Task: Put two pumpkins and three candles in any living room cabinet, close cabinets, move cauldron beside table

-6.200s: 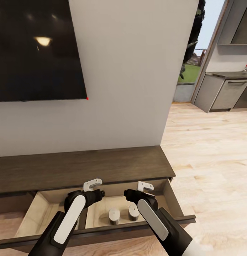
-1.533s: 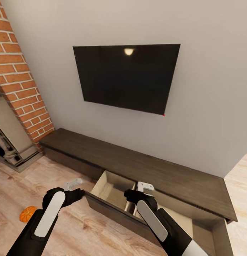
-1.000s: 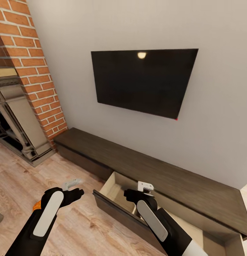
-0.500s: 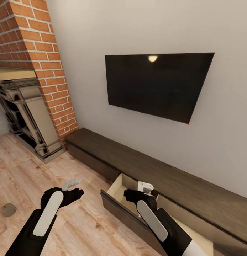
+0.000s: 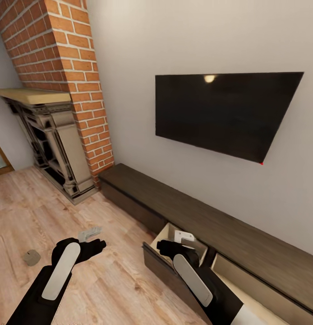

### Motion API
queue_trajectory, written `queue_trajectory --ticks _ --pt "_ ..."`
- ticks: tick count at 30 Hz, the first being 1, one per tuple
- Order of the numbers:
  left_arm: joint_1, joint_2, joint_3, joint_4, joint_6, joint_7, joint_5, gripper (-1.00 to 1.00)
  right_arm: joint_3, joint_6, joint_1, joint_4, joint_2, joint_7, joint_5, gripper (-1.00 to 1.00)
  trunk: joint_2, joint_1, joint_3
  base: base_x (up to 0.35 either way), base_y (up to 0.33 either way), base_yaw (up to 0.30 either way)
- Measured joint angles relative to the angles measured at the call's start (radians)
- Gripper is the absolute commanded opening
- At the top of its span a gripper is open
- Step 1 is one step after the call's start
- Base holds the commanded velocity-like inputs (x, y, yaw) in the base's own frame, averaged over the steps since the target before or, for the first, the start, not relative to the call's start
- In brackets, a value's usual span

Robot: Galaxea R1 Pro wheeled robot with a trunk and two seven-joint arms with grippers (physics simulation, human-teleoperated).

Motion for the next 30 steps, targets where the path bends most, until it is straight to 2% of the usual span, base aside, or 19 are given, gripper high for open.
queue_trajectory --ticks 12,30 --pt "0.000 0.000 0.000 -0.001 0.006 0.000 0.000 1.00 0.000 0.000 0.000 0.001 0.001 0.000 0.000 1.00 0.000 0.000 0.018 -0.024 0.234 0.166" --pt "0.001 -0.001 0.000 -0.002 0.022 -0.002 -0.002 1.00 0.000 0.000 0.000 0.003 0.001 0.001 -0.001 1.00 0.000 0.000 0.044 -0.056 0.015 0.167"
